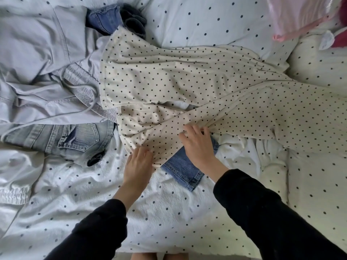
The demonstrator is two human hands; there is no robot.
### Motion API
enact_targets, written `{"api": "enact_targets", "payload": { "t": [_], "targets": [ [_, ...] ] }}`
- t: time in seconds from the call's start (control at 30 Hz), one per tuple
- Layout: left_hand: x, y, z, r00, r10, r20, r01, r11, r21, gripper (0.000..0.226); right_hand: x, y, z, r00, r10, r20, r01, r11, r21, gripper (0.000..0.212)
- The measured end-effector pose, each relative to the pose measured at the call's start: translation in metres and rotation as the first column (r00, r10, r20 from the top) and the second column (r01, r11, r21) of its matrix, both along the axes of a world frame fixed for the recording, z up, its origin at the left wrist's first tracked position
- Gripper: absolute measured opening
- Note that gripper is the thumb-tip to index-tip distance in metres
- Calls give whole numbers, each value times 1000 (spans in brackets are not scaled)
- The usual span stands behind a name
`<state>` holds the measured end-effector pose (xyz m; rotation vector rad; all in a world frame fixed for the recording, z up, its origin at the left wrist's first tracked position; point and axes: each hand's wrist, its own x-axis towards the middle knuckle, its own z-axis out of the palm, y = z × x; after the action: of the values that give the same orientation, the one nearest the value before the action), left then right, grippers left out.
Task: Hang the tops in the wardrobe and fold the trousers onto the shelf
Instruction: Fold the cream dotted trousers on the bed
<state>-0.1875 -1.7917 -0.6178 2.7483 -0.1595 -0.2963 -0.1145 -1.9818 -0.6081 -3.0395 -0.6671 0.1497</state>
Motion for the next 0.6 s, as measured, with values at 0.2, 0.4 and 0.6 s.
{"api": "enact_targets", "payload": {
  "t": [0.2,0.4,0.6],
  "targets": [
    [4,14,6,997,24,-72,-29,998,-61,18,2,6,-2,1000,-7,22,8,1000,-22,26],
    [54,30,51,960,190,-204,-251,907,-339,9,12,3,6,999,-41,-18,41,999,16,24],
    [110,49,85,864,466,-192,-498,733,-463,8,49,9,47,986,-166,-22,166,959,230,3]
  ]
}}
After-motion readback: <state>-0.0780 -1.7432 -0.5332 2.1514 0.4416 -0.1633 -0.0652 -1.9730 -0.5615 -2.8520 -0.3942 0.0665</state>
